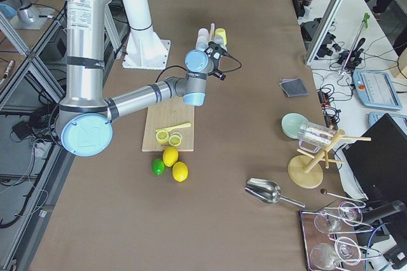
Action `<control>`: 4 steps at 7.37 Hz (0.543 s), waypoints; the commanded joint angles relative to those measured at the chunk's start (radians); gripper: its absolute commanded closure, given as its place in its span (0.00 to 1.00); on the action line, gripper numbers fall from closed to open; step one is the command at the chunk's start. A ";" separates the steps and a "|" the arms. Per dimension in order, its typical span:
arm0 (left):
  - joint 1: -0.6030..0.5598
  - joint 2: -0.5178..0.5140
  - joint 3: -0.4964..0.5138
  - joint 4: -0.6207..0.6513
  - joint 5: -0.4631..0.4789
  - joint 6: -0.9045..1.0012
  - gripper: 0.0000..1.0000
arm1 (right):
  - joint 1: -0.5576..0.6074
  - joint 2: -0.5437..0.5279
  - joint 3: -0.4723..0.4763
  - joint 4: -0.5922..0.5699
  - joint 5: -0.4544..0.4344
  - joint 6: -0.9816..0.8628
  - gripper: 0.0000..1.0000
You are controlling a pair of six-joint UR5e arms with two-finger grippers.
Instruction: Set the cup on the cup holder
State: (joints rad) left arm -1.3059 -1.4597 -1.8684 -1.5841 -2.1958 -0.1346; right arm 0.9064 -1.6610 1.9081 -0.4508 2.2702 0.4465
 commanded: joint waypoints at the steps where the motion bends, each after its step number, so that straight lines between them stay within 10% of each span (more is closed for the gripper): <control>1: -0.226 0.111 -0.011 0.003 -0.041 0.001 0.01 | 0.130 -0.084 0.005 -0.147 0.113 -0.011 0.00; 4: -0.259 0.113 0.015 0.001 -0.039 0.000 0.01 | 0.224 -0.175 -0.001 -0.386 0.094 -0.012 0.00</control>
State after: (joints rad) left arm -1.5535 -1.3493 -1.8619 -1.5816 -2.2330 -0.1338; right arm 1.0842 -1.7987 1.9115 -0.7273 2.3789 0.4348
